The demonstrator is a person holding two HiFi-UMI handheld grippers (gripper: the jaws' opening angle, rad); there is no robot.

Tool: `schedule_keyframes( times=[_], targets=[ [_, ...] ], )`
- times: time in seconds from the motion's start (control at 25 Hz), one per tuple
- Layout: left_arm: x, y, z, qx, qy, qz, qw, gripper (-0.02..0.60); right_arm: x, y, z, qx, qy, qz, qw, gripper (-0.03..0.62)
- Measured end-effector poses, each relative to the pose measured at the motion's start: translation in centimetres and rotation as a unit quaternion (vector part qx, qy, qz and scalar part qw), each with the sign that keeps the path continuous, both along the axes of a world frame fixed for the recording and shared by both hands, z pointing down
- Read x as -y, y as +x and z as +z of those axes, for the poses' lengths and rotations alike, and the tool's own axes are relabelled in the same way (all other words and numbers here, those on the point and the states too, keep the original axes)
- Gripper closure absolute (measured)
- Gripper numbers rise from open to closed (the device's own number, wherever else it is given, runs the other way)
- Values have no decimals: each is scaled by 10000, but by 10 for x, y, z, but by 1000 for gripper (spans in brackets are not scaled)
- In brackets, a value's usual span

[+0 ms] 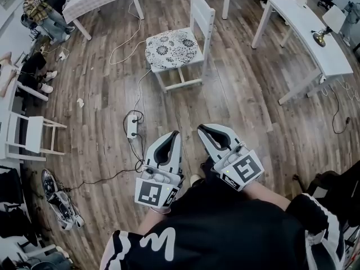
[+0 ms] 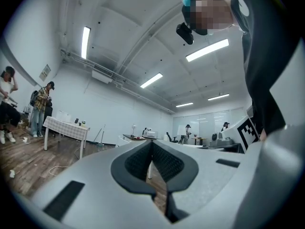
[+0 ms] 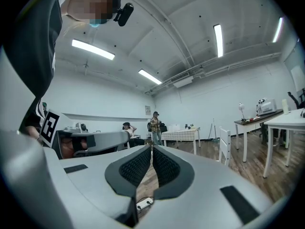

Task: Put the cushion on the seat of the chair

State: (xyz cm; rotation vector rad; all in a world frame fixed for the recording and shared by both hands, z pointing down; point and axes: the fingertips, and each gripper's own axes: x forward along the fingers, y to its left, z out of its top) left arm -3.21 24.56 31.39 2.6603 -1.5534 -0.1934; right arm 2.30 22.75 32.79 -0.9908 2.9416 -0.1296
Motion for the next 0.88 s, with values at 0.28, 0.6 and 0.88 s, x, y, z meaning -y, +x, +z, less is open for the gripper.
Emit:
schedule_keyframes(
  times=[0.28,0.6,0.88],
  targets=[
    [-19,11,-13,62,148,-39,9999,575,-15,12,-10,-4,125,-36,9999,566],
    [-24,28,-17,-51,175,-192,9997,577,-21,33,-14,-77,130,-249,9996,566],
    [-24,48,-24,-14,253,-230,9994,577,-21,50,-23,-50,225,-343,9991,568]
  ],
)
